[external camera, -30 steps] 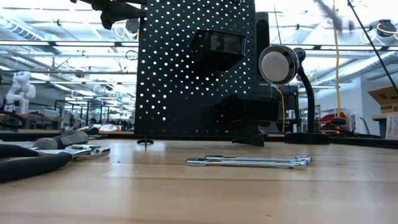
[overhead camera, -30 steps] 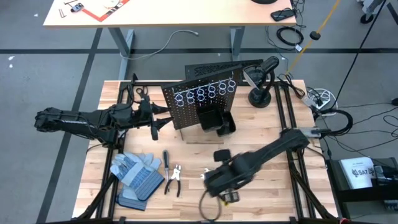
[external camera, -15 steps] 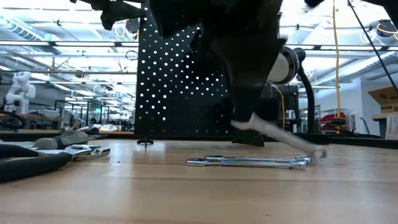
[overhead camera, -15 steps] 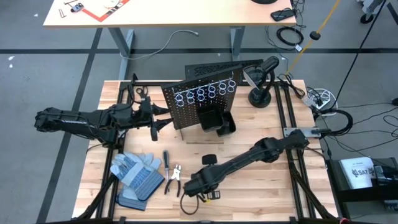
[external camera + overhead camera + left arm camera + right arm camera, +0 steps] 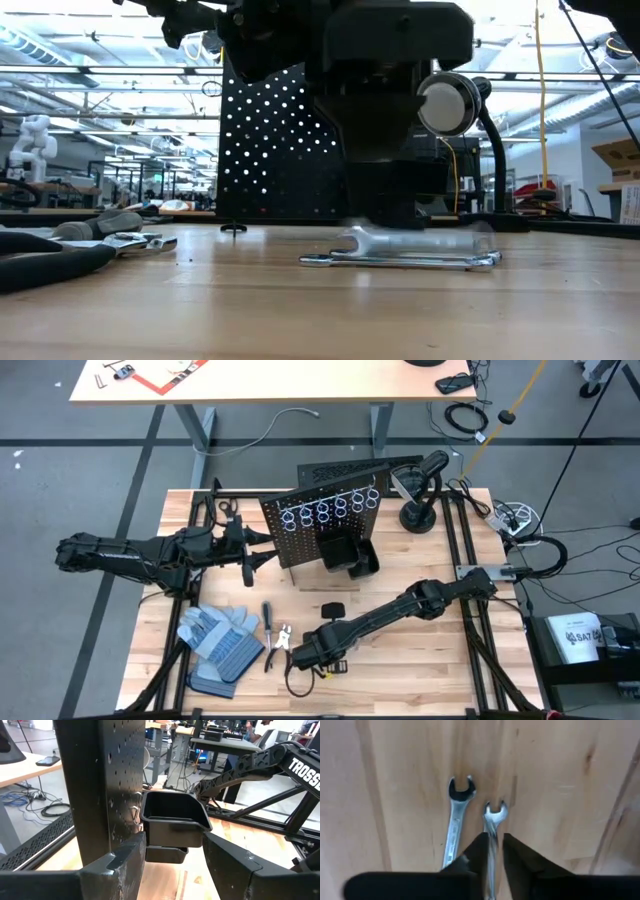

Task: Hang tools onto peg board
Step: Remove the silver wrench from the black pegboard, then remove the black utility knife blades from the bottom black bin of the black pegboard

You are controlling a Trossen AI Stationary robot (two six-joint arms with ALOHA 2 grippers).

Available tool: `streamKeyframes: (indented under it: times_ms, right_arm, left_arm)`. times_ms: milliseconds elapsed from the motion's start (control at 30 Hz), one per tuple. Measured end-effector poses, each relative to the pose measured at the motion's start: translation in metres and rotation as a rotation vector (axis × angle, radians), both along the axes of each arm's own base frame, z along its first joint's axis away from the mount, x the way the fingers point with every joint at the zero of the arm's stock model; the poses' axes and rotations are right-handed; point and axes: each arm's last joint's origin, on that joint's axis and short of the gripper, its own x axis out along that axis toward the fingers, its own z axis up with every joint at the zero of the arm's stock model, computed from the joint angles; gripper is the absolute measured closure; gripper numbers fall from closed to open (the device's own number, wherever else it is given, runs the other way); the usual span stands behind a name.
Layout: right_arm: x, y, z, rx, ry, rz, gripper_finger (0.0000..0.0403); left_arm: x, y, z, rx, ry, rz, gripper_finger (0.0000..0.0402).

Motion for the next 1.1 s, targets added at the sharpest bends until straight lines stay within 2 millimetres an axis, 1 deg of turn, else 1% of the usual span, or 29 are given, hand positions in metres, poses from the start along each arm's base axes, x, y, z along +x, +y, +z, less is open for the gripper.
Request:
streamKeyframes:
  times_ms: [200,267,333,433,567,667,733,833,900,967,1033,1100]
  right_arm:
    - [-0.001,0.001,0.0,0.012,0.013,0.027,0.0262]
    - [-0.003,0.001,0.006,0.009,0.009,0.044,0.0243]
    - [-0.006,0.001,0.02,-0.01,-0.028,0.064,0.0232]
    - [-0.015,0.0,0.056,-0.069,-0.125,0.082,0.0227]
    - [-0.039,-0.003,0.119,-0.159,-0.334,0.046,0.0233]
    - [-0.065,-0.008,0.169,-0.24,-0.516,-0.007,0.0241]
    - [-0.084,-0.012,0.197,-0.3,-0.629,-0.048,0.0245]
    - [-0.114,-0.019,0.234,-0.384,-0.778,-0.106,0.0249]
    - [-0.134,-0.024,0.254,-0.432,-0.861,-0.139,0.0249]
    - [-0.153,-0.029,0.27,-0.464,-0.928,-0.173,0.0246]
    - [-0.167,-0.032,0.281,-0.478,-0.98,-0.204,0.0241]
    - [-0.178,-0.033,0.288,-0.488,-1.018,-0.212,0.0235]
  left_arm:
    - [0.0,0.0,0.0,0.0,0.0,-0.001,0.0196]
    - [0.0,0.0,0.0,0.0,0.0,0.0,0.0196]
    - [0.0,0.0,0.0,0.0,0.0,-0.001,0.0196]
    - [0.0,0.0,0.0,0.001,0.001,0.0,0.0196]
    - [0.0,0.0,0.0,0.001,0.001,-0.001,0.0196]
    - [0.0,0.0,0.0,0.001,0.0,-0.001,0.0196]
    - [0.0,0.0,0.0,0.001,0.0,-0.001,0.0196]
    - [0.0,0.0,0.0,0.001,0.0,-0.001,0.0196]
    - [0.0,0.0,0.0,0.003,0.001,-0.001,0.0196]
    - [0.0,0.0,0.0,0.008,0.002,-0.002,0.0196]
    - [0.0,0.0,0.0,0.009,0.003,-0.002,0.0196]
    - [0.0,0.0,0.0,0.011,0.003,-0.002,0.0196]
